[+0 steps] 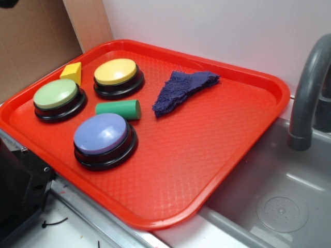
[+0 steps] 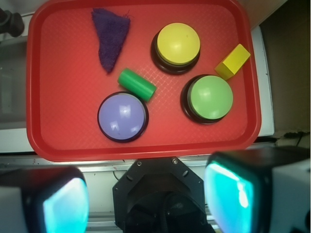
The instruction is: Push the purple button.
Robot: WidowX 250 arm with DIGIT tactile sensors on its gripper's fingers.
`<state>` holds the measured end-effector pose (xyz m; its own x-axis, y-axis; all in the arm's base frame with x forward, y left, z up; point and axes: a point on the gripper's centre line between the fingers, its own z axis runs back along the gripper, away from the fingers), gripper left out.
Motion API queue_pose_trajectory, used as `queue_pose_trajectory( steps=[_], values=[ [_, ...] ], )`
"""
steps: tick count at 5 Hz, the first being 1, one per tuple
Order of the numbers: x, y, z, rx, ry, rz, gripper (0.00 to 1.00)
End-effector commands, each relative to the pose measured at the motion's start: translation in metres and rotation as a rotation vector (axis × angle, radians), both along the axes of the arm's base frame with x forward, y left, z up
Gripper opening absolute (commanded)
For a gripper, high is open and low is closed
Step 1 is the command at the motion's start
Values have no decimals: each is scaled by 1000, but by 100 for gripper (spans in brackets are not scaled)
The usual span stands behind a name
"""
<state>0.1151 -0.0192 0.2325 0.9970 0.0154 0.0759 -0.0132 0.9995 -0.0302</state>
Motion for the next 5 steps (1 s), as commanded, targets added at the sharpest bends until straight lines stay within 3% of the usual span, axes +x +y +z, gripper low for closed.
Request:
queue_pose_trajectory(
  steps=[1,2,3,4,5],
  values=[
    [0,0,0,0,0,0,100],
    [26,5,-50,63,-29,-68,100],
    [24,8,-93,3,-92,-50,100],
    [34,-1,-129,-48,-52,-104,100],
    [40,-8,-139,-57,-28,-116,100]
  ],
)
